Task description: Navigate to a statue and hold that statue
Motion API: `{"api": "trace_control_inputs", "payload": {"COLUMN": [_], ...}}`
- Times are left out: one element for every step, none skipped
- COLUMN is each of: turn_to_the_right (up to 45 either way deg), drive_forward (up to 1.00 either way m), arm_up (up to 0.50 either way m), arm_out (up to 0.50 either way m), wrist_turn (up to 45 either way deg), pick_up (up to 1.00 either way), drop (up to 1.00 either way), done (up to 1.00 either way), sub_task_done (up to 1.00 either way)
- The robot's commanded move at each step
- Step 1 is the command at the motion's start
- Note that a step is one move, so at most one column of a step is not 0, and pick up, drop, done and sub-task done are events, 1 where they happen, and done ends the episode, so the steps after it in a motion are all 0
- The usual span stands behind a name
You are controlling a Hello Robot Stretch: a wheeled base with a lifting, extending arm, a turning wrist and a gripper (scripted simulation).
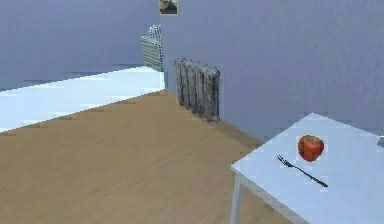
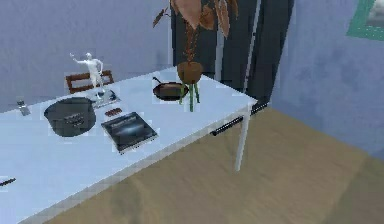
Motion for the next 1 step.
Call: {"api": "trace_control_inputs", "payload": {"turn_to_the_right": [0.0], "drive_forward": [0.75], "arm_up": [0.0], "arm_out": [0.0], "wrist_turn": [0.0], "pick_up": [0.0], "drop": [0.0], "done": [0.0], "sub_task_done": [0.0]}}
